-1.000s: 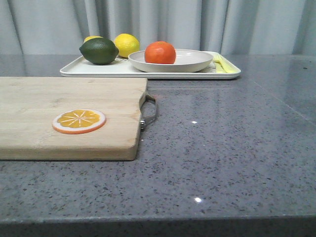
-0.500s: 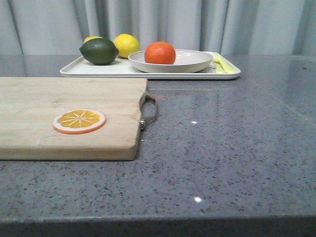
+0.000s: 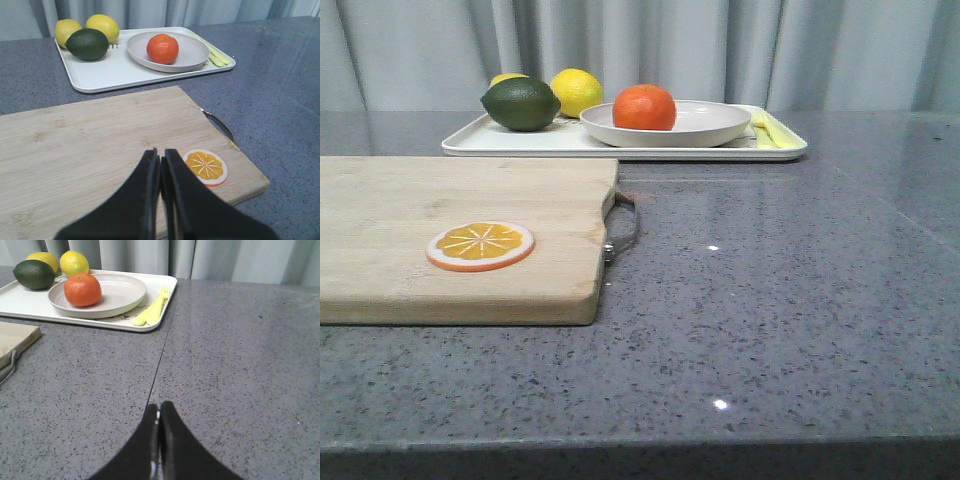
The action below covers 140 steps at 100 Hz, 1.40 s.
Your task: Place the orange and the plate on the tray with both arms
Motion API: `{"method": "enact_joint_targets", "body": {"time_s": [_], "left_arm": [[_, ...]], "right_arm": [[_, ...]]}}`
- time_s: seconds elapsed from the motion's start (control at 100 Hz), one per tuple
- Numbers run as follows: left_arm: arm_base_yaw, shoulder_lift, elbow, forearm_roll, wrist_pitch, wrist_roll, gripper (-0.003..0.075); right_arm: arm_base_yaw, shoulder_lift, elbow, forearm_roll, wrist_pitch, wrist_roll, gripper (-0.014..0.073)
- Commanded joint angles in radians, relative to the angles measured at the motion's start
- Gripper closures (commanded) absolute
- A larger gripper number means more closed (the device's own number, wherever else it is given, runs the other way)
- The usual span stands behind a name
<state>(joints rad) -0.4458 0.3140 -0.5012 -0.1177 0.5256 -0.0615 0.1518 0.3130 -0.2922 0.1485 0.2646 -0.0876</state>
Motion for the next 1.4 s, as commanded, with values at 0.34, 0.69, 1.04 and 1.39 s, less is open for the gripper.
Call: {"method": "enact_joint_targets", "body": {"time_s": [0.34,0.69,1.04,1.39], "left_arm": [[0.004,-0.04,-0.01,-0.002,-0.081,0.001,0.0739],[0.004,-0.04,-0.01,-0.002,-0.081,0.001,0.0739],[0.004,-0.04,-0.005,-0.002,-0.081,0.001,0.0739],[0.083,-0.067,0.118,-0.002,-0.251,-0.008,0.0739]], "right_arm": [[-0.002,-0.006,-0.02,0.0,-0.083,-0.009,0.066],[-0.002,-0.006,-0.02,0.0,-0.083,-0.009,0.066],[-0.002,-0.006,-0.02,0.0,-0.083,-0.009,0.066],[-0.002,-0.006,-0.02,0.0,-0.083,-0.009,0.066]]}}
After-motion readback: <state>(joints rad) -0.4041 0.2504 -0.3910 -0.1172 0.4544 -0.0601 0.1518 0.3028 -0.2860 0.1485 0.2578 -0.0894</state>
